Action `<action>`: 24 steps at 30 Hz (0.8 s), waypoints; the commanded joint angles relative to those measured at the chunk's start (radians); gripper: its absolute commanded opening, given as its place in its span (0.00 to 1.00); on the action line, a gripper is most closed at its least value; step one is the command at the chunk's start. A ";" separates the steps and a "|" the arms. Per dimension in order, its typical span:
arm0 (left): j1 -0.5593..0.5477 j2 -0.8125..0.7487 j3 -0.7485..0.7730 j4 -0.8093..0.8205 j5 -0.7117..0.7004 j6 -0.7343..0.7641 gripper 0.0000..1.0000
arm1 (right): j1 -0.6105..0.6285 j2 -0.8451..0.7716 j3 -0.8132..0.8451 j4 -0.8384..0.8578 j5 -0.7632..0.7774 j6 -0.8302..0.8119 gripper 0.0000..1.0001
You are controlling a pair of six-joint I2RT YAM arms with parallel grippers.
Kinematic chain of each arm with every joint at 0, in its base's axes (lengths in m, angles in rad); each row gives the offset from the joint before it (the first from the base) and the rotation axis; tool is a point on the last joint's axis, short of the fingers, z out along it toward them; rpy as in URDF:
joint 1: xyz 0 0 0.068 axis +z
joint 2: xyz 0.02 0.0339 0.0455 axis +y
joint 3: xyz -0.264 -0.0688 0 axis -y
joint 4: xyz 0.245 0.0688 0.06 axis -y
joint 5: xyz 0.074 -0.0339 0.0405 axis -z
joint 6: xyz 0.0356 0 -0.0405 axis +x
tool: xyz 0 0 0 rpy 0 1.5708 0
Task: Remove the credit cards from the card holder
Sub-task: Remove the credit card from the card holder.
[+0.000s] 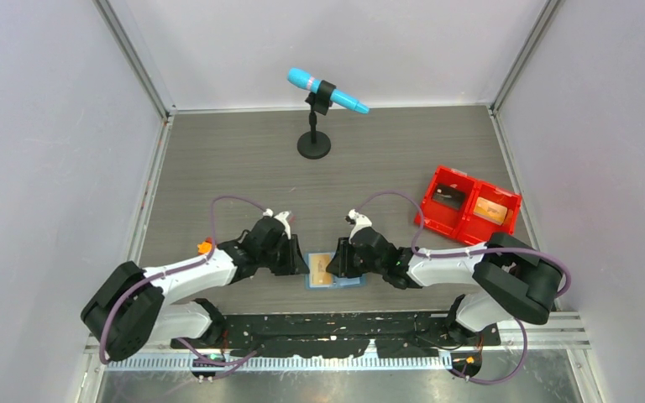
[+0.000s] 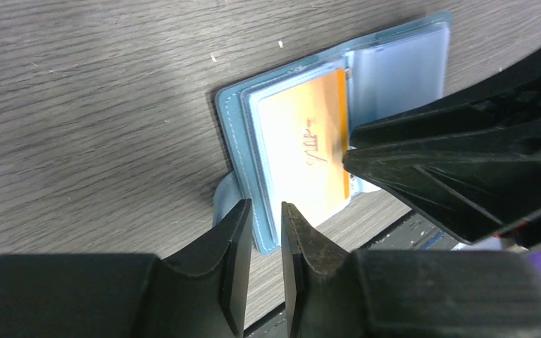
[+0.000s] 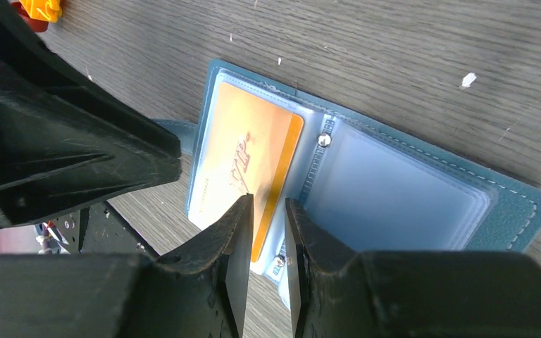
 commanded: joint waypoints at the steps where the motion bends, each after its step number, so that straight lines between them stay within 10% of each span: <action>1: -0.002 0.058 0.019 0.050 -0.005 -0.003 0.23 | 0.003 -0.036 -0.003 0.027 0.002 -0.017 0.30; 24: -0.002 0.156 -0.022 0.091 -0.007 -0.019 0.15 | -0.012 -0.053 -0.004 -0.004 0.013 0.004 0.35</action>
